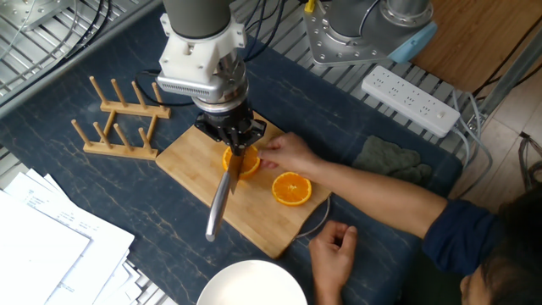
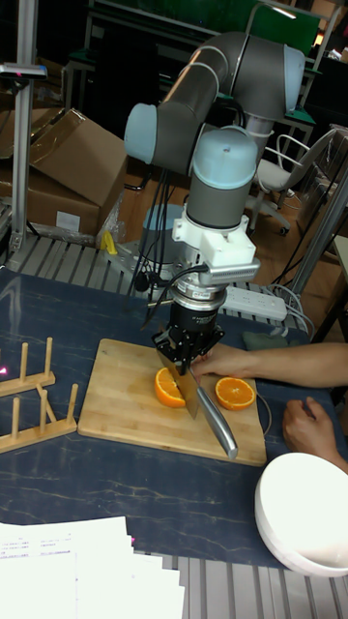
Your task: Chop the orange
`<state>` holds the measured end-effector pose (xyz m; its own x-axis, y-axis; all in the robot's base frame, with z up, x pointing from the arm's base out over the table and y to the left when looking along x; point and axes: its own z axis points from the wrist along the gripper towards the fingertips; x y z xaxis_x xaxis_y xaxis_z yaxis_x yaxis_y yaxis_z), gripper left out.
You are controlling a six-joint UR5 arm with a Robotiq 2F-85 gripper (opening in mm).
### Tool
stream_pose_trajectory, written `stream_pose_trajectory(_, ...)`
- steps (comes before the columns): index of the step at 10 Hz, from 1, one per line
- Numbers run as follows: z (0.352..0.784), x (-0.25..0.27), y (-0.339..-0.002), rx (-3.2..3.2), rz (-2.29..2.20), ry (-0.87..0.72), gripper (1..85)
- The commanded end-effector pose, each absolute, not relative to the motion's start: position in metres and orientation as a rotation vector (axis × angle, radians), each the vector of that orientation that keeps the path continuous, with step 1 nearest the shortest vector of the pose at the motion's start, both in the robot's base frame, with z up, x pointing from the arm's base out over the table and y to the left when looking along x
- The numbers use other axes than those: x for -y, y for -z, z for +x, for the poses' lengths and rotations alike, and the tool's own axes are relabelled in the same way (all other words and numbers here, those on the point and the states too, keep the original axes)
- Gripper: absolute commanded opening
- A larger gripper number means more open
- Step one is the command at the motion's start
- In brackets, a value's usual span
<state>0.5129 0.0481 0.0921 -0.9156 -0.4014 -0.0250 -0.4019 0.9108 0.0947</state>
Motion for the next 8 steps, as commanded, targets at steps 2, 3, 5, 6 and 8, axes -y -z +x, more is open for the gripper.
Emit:
stream_pose_trajectory(2, 0.5090, -0.0398, -0.0905, -3.095, -0.628, -0.123, 1.3)
stream_pose_trajectory(3, 0.5076, -0.0355, -0.0900, -3.108, -0.621, -0.099, 1.3)
stream_pose_trajectory(5, 0.5088, -0.0350, -0.0880, -3.119, -0.608, -0.076, 1.3)
stream_pose_trajectory(6, 0.5106, -0.0356, -0.0864, -3.119, -0.603, -0.068, 1.3)
stream_pose_trajectory(8, 0.5124, -0.0360, -0.0839, -3.119, -0.595, -0.070, 1.3)
